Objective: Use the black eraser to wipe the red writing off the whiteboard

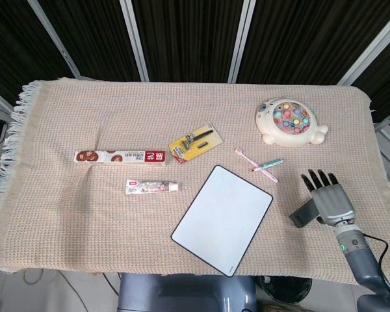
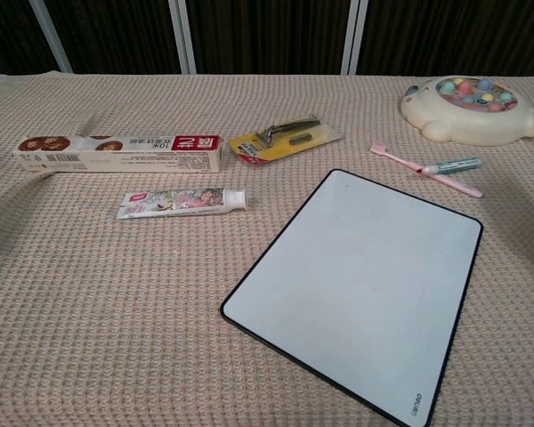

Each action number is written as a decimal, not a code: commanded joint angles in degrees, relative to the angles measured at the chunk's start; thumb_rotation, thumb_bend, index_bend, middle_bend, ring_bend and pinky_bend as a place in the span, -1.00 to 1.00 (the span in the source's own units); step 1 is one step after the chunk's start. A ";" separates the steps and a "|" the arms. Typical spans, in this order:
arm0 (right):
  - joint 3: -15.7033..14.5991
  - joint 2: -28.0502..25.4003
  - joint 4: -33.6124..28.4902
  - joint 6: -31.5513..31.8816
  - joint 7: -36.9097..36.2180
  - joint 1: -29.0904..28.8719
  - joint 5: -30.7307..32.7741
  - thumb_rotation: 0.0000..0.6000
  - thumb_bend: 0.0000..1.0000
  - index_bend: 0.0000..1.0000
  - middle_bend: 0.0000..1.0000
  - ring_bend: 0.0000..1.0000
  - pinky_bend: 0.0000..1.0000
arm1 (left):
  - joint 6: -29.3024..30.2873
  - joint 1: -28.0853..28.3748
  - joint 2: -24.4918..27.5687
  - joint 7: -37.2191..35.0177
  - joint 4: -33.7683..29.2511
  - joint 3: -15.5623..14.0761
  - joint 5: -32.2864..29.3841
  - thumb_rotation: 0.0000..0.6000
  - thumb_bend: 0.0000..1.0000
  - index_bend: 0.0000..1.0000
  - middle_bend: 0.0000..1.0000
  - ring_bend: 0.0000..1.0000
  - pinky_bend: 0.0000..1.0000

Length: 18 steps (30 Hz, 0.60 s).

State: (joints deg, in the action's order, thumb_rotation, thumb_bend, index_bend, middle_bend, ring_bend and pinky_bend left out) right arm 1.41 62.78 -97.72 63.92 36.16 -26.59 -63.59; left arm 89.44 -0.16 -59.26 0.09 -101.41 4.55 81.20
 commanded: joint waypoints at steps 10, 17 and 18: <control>-1.52 0.04 3.43 23.08 -28.23 14.44 -18.64 1.00 -0.83 -1.00 -1.00 -0.97 -0.74 | 0.12 -0.03 -0.08 0.06 0.00 -0.06 0.19 1.00 0.28 -0.68 -0.83 -0.95 -1.00; -2.95 3.50 10.67 31.07 -37.66 18.79 -26.26 1.00 -0.83 -1.00 -1.00 -0.97 -0.74 | 0.11 -0.03 -0.06 0.03 0.04 -0.12 0.33 1.00 0.28 -0.68 -0.83 -0.95 -1.00; -3.35 3.72 11.56 31.59 -38.19 19.33 -26.97 1.00 -0.83 -1.00 -1.00 -0.97 -0.74 | 0.17 -0.05 -0.06 -0.01 0.04 -0.11 0.37 1.00 0.28 -0.68 -0.83 -0.95 -1.00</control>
State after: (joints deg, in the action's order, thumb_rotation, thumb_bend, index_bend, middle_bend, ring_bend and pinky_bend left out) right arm -0.94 65.10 -88.58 93.48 -0.02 -9.23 -88.24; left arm 89.61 -0.20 -59.32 0.09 -101.37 4.43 81.57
